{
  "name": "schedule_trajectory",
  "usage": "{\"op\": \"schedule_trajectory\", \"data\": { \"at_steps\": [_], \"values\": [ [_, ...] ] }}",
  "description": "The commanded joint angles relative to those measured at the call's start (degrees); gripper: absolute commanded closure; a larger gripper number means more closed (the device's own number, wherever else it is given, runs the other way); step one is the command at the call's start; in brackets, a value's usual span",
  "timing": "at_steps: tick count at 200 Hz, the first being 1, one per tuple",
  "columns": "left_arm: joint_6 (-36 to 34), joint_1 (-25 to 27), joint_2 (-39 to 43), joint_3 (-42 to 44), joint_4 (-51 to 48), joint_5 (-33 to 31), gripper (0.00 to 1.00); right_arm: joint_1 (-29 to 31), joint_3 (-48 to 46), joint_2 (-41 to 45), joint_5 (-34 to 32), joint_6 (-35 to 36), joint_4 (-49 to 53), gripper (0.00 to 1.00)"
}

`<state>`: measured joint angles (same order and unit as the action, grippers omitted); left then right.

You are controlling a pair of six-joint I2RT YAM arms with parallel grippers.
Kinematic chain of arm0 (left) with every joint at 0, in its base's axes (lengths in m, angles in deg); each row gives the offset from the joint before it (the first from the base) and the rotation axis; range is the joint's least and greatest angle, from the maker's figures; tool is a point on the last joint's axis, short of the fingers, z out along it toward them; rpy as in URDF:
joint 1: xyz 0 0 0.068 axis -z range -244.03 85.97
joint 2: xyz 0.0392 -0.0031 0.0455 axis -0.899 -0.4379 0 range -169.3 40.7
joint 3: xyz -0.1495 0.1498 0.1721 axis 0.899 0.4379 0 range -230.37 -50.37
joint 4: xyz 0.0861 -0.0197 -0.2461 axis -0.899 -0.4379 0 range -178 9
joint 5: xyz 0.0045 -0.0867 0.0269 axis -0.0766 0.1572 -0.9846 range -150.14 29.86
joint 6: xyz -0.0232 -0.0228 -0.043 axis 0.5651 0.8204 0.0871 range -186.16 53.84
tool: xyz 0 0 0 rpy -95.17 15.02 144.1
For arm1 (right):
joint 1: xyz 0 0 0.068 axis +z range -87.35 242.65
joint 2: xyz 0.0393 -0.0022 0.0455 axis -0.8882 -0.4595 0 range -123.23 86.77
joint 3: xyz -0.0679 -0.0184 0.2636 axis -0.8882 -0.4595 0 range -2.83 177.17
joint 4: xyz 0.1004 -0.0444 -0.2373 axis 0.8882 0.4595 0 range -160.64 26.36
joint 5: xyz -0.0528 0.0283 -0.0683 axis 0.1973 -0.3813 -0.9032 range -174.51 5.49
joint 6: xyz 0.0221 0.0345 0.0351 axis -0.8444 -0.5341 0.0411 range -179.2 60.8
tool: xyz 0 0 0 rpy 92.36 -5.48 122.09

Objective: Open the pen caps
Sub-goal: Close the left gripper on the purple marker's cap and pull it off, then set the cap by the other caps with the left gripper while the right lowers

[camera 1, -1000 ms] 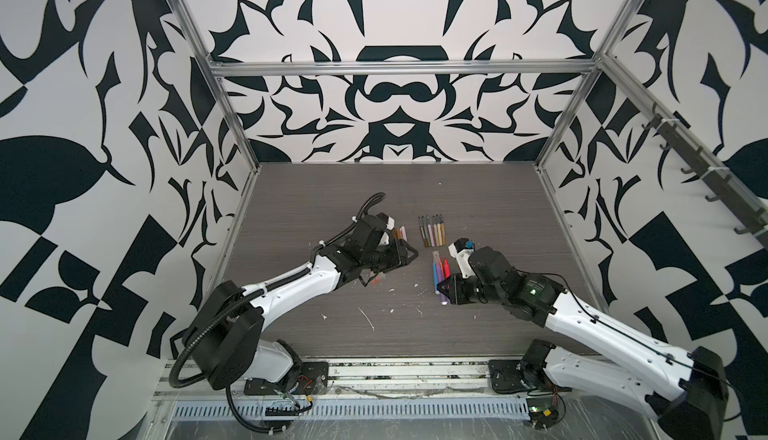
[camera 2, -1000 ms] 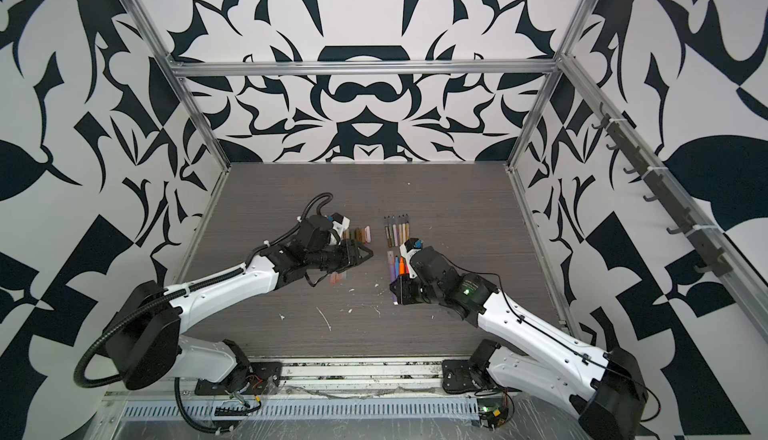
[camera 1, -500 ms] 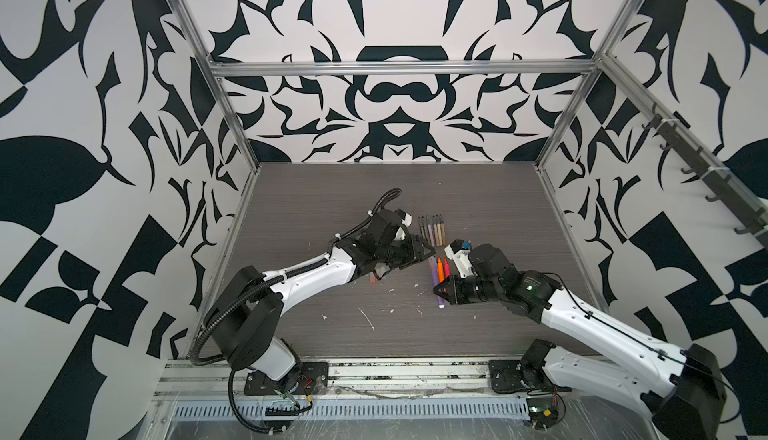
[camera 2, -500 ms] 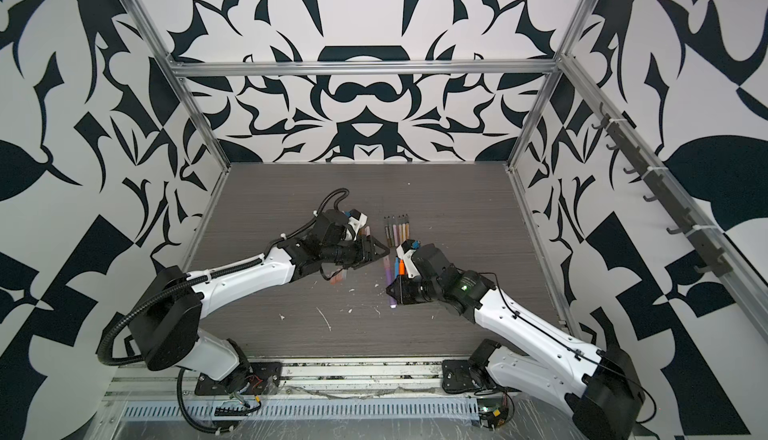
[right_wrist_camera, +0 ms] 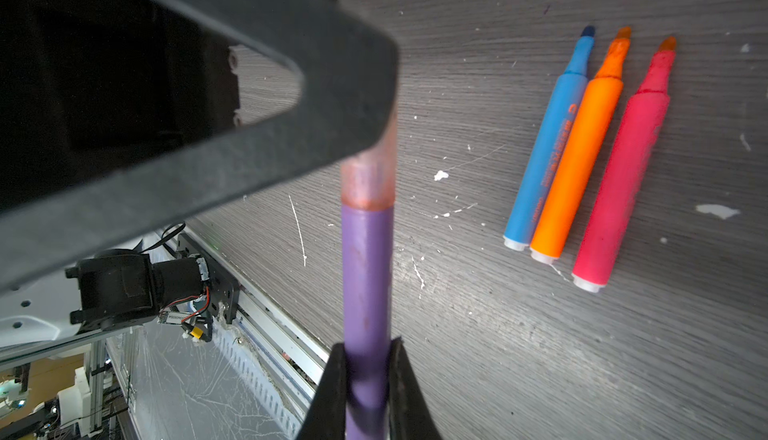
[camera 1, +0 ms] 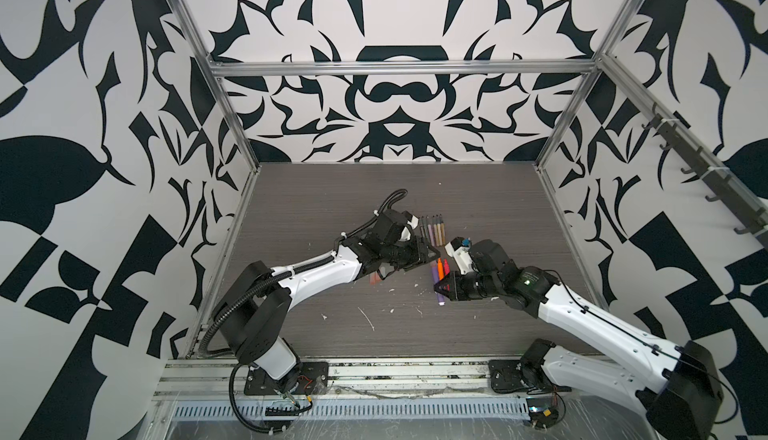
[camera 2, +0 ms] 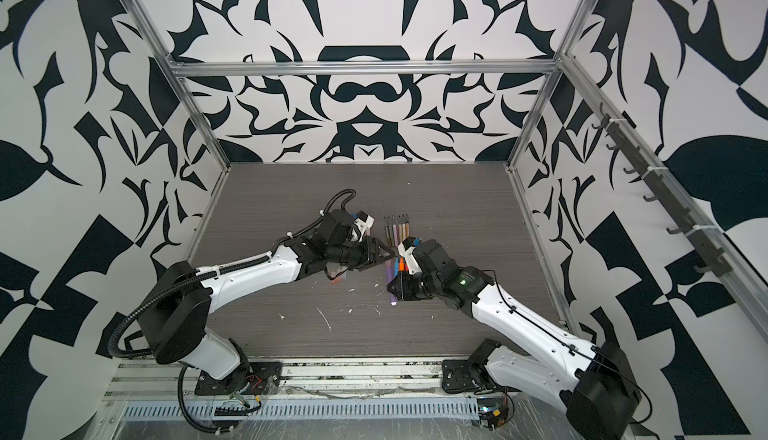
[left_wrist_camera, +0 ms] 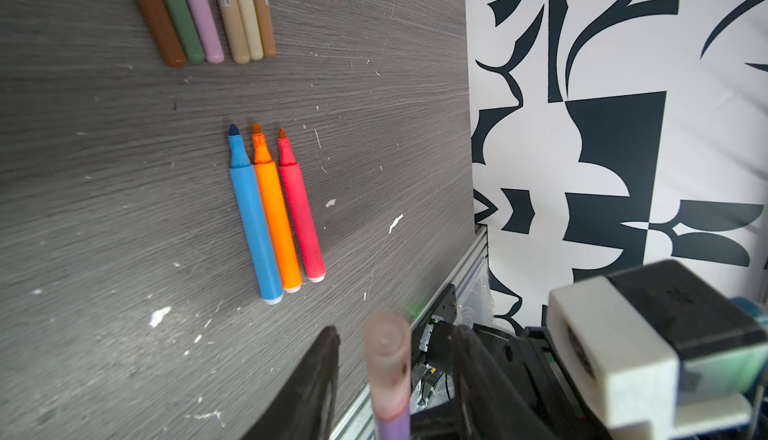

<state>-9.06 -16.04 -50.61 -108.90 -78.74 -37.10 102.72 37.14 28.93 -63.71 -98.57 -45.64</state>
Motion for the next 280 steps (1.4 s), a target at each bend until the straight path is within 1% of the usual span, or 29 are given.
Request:
{"op": "schedule_trajectory", "data": {
  "at_steps": [1,18,30,35,38,45,47,89,106,118,126,134,147,163,176,189,200,225,251,280],
  "values": [
    [0.2,0.4,-0.9,-1.6,0.8,1.3,0.53,-0.3,2.9,0.3,1.0,1.1,-1.3,1.00],
    [0.1,0.4,-1.2,-1.6,0.9,1.3,0.54,-0.4,3.0,0.5,1.1,1.1,-1.2,1.00],
    [0.1,0.4,-1.4,-1.6,1.0,1.5,0.61,-0.4,3.0,0.6,1.1,1.1,-1.2,1.00],
    [0.2,0.4,-1.3,-1.6,1.1,1.6,0.69,-0.4,2.9,0.7,1.1,1.1,-1.2,1.00],
    [0.1,0.4,-1.4,-1.5,1.2,1.7,0.76,-0.4,2.9,0.7,1.0,1.1,-1.1,1.00],
    [0.1,0.3,-1.3,-1.4,1.4,1.7,0.96,-0.4,2.9,0.7,1.1,1.1,-1.1,1.00],
    [0.2,0.4,-1.2,-1.4,1.4,1.7,1.00,-0.5,2.9,0.7,1.0,1.1,-1.0,1.00],
    [-0.3,0.4,1.7,0.2,2.3,0.6,1.00,-0.7,2.3,1.7,1.0,1.3,-0.6,1.00],
    [-2.2,-0.2,3.0,-0.5,-0.4,-1.0,1.00,-0.7,1.5,2.2,1.3,1.1,-0.7,1.00],
    [-4.4,-1.9,3.4,-2.3,-3.8,-1.8,1.00,-0.7,0.2,2.8,1.3,0.3,-0.7,1.00],
    [-5.8,-4.3,3.4,-3.9,-6.0,-1.6,1.00,-0.6,-1.2,3.4,2.1,-0.6,-1.7,1.00],
    [-7.1,-7.9,3.4,-5.7,-7.6,-0.6,1.00,-0.4,-3.1,4.1,3.0,-1.9,-3.4,1.00],
    [-8.6,-15.8,2.8,-9.9,-10.4,2.2,1.00,0.6,-6.4,5.7,3.5,-3.7,-5.9,1.00],
    [-8.4,-24.8,1.3,-15.7,-11.6,5.4,1.00,2.3,-9.7,7.8,3.0,-6.0,-7.7,1.00],
    [-8.1,-28.3,-0.4,-20.0,-12.5,7.1,1.00,2.8,-11.4,9.8,2.7,-7.4,-8.4,1.00],
    [-9.3,-28.6,-1.6,-23.2,-14.7,7.5,1.00,2.8,-12.1,11.8,1.9,-7.7,-7.6,1.00],
    [-9.7,-28.5,-2.1,-23.6,-15.1,7.1,1.00,2.8,-12.2,12.9,1.2,-7.7,-6.8,1.00],
    [-9.4,-28.5,-1.7,-19.9,-13.4,7.9,1.00,2.7,-11.8,12.4,1.2,-7.3,-7.1,1.00],
    [-13.4,-28.5,0.9,-15.7,-16.7,6.1,1.00,2.7,-10.3,10.8,0.8,-5.8,-5.8,1.00],
    [-18.5,-28.5,4.1,-10.0,-21.3,4.1,1.00,1.5,-8.3,9.3,0.0,-2.4,-2.9,1.00]
  ]
}}
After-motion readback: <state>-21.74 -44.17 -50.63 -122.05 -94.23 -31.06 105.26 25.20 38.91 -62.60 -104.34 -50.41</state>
